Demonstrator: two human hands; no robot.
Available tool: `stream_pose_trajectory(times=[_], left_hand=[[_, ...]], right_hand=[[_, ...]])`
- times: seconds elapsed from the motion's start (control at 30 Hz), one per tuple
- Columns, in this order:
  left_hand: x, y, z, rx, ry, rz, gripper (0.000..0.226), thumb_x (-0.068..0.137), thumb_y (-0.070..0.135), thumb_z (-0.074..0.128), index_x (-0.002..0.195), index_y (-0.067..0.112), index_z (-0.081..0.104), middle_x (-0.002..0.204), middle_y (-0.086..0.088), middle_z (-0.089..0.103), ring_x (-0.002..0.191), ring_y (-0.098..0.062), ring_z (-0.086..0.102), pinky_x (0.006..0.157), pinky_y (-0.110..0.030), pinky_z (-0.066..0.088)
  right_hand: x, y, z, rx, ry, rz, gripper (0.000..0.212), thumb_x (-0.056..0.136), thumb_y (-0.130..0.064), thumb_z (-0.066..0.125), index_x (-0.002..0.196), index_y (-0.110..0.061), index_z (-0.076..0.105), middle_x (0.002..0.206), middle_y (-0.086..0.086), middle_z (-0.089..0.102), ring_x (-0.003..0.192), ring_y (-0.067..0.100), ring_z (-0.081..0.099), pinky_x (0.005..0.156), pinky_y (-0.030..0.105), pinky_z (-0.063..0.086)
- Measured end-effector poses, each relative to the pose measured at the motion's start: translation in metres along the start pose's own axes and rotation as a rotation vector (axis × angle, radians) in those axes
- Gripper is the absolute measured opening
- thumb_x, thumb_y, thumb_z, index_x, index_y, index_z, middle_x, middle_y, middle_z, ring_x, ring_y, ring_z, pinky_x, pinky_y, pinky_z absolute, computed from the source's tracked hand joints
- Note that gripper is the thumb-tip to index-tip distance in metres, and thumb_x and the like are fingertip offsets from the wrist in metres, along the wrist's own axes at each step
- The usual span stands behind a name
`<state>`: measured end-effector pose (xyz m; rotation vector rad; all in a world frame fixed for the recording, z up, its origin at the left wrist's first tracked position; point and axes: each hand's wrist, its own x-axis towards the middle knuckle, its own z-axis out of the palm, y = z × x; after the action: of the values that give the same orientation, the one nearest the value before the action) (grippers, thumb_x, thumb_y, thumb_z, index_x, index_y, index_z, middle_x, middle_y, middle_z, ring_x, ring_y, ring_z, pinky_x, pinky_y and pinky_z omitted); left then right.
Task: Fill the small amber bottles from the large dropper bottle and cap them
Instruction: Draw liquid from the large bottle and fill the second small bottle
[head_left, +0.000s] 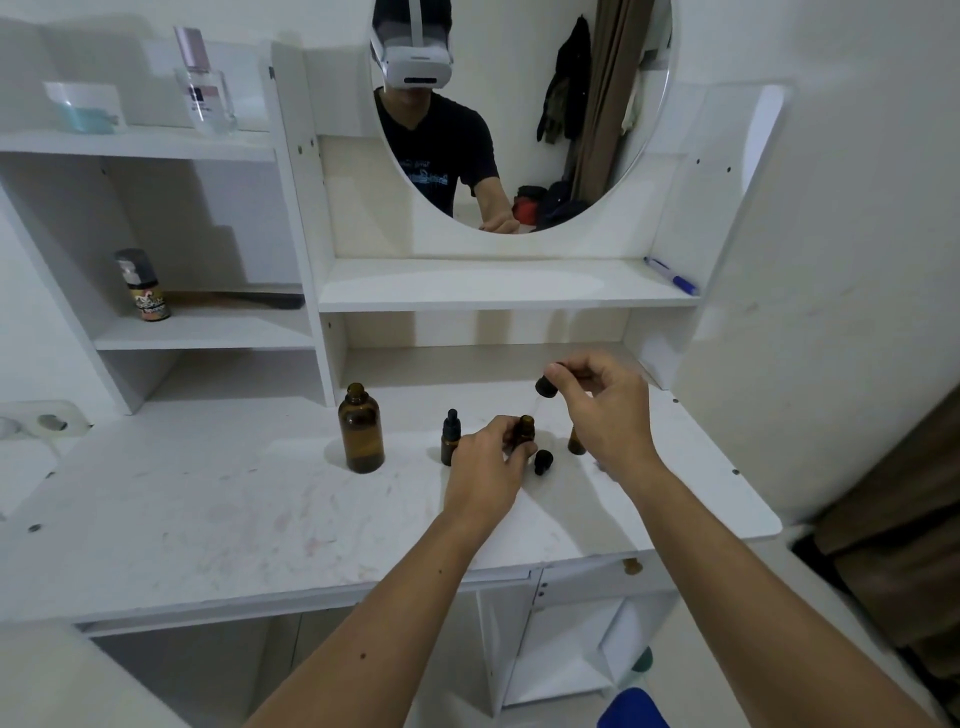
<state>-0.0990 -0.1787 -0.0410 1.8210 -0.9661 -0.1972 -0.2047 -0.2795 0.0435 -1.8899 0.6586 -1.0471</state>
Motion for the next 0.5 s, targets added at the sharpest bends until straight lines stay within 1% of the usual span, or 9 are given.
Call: stream_pose_trajectory(times=[0.1,0.17,0.27,0.37,0.43,0.5], left_hand=[[0.000,0.000,0.000,-0.012,-0.005,-0.005,0.025,0.097,0.021,0.071,0.122,0.018,0.070,0.108,0.005,0.076,0.104,-0.008,0.070,0.093,-0.019,0.052],[0.000,0.000,0.000,-0.010,-0.005,-0.009,0.025,0.098,0.021,0.070,0.123,0.018,0.070,0.108,0.005,0.077,0.104,-0.007,0.070,0.095,-0.022,0.054],[0.000,0.001,0.000,0.010,-0.007,-0.007,0.028,0.099,0.023,0.069,0.126,0.020,0.069,0.108,0.007,0.077,0.104,-0.007,0.070,0.097,-0.028,0.055],[-0.002,0.001,-0.001,0.014,-0.019,-0.003,0.029,0.099,0.025,0.068,0.128,0.021,0.066,0.110,0.008,0.076,0.106,-0.008,0.069,0.097,-0.027,0.054],[-0.004,0.002,-0.003,-0.010,-0.024,-0.001,0.030,0.099,0.026,0.069,0.128,0.020,0.066,0.109,0.007,0.076,0.106,-0.009,0.070,0.096,-0.026,0.054],[-0.006,0.003,-0.005,-0.047,-0.022,-0.015,0.030,0.099,0.028,0.069,0.127,0.017,0.067,0.108,0.005,0.077,0.105,-0.011,0.070,0.096,-0.028,0.055]], right_hand=[[0.000,-0.001,0.002,-0.020,-0.010,0.003,0.009,0.098,-0.022,0.075,0.090,-0.019,0.076,0.084,-0.009,0.080,0.071,0.007,0.072,0.053,0.009,0.045],[-0.001,-0.002,0.002,-0.015,-0.013,0.002,0.009,0.098,-0.021,0.075,0.090,-0.019,0.076,0.084,-0.008,0.080,0.076,0.007,0.073,0.052,0.006,0.044],[-0.003,-0.006,0.003,-0.031,-0.028,-0.010,0.007,0.100,-0.021,0.073,0.095,-0.016,0.076,0.085,-0.007,0.080,0.082,0.000,0.073,0.050,0.003,0.044],[-0.006,-0.010,0.003,-0.054,-0.047,-0.020,0.007,0.100,-0.019,0.073,0.101,-0.013,0.075,0.088,-0.004,0.081,0.083,-0.006,0.072,0.050,0.003,0.045],[-0.006,-0.017,0.001,-0.044,-0.024,-0.037,0.008,0.100,-0.019,0.072,0.104,-0.013,0.075,0.089,-0.005,0.080,0.083,-0.004,0.072,0.058,0.006,0.050],[-0.002,-0.027,-0.004,-0.040,0.032,-0.060,0.008,0.101,-0.021,0.071,0.106,-0.016,0.076,0.090,-0.009,0.080,0.086,-0.002,0.074,0.075,0.010,0.055]])
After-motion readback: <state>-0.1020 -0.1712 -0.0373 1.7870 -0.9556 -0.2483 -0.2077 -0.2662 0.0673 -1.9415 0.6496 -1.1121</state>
